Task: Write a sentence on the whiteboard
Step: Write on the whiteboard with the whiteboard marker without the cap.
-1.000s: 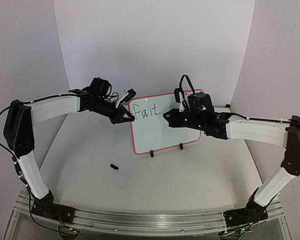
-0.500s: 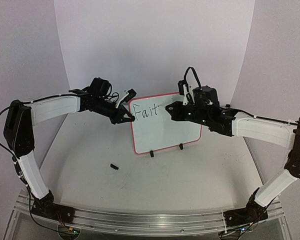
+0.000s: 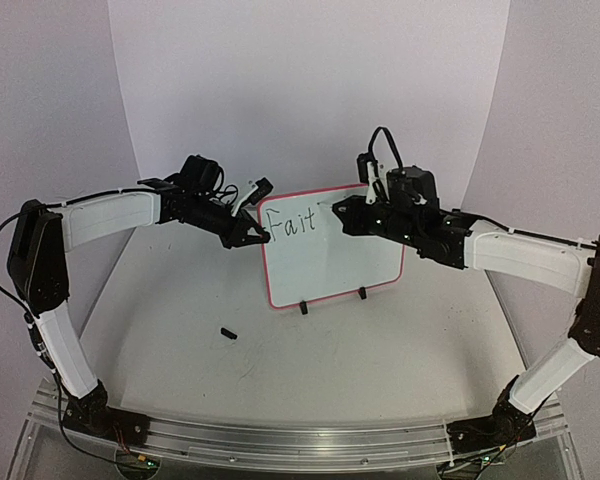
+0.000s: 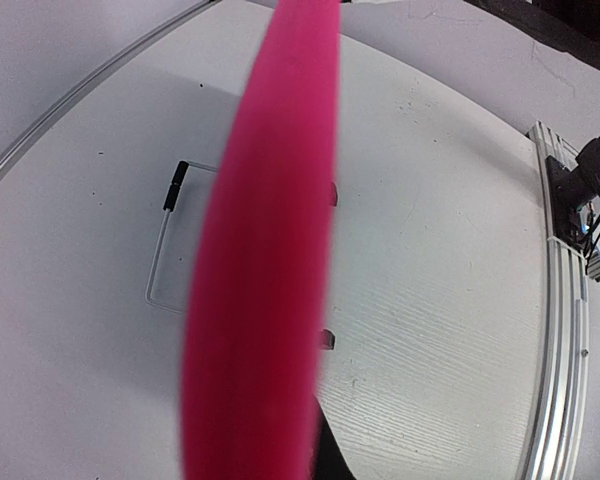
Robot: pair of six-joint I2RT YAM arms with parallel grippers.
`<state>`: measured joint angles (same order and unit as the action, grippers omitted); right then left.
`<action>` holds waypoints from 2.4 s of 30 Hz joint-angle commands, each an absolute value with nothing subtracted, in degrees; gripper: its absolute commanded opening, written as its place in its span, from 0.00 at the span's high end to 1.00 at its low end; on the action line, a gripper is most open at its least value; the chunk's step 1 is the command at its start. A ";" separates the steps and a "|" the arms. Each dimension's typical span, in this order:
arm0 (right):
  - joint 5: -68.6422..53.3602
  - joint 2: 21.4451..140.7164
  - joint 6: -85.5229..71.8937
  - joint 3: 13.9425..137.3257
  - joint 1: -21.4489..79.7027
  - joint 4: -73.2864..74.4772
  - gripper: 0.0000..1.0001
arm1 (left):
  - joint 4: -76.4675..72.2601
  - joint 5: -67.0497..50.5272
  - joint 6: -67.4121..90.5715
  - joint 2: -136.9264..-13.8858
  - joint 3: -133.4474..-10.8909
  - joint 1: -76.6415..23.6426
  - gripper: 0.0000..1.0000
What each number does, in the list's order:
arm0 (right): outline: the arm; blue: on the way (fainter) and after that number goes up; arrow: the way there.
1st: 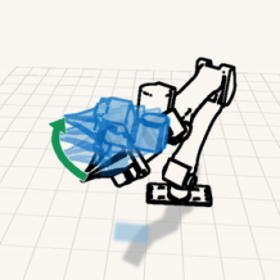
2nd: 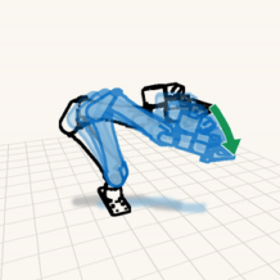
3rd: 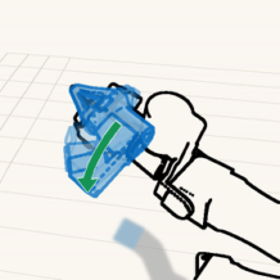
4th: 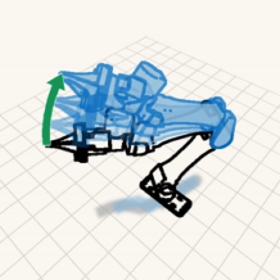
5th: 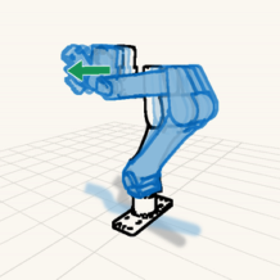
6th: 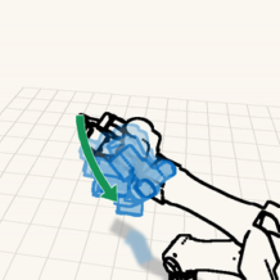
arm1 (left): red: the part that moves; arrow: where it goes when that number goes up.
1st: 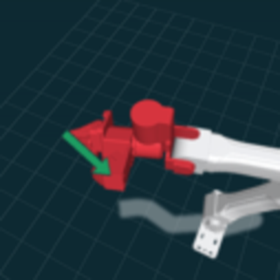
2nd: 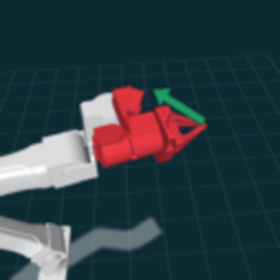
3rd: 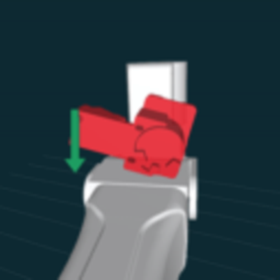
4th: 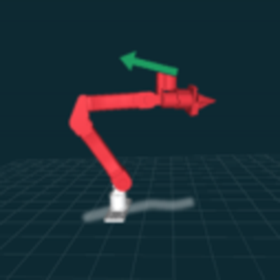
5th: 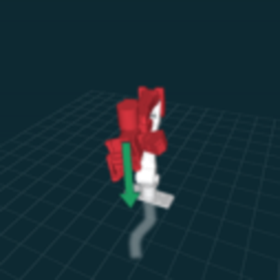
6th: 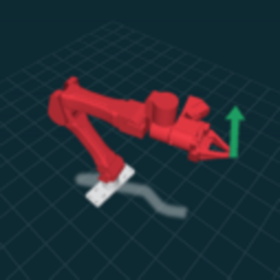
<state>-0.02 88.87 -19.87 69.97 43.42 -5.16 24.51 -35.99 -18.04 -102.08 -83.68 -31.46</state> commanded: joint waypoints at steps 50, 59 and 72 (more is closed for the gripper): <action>7.41 87.89 -21.60 67.96 43.24 -6.40 1.00 | 29.59 -29.89 -21.54 -104.14 -84.11 -31.92 1.00; 7.77 88.04 -22.03 67.25 43.27 -6.45 1.00 | 29.66 -29.82 -21.62 -104.07 -84.02 -31.91 1.00; 6.25 88.52 -24.48 63.83 43.25 -6.40 1.00 | 29.68 -29.75 -21.64 -103.90 -84.11 -31.90 1.00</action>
<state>4.56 89.08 -23.09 64.94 43.54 -5.52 24.53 -35.81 -17.98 -102.08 -83.68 -31.51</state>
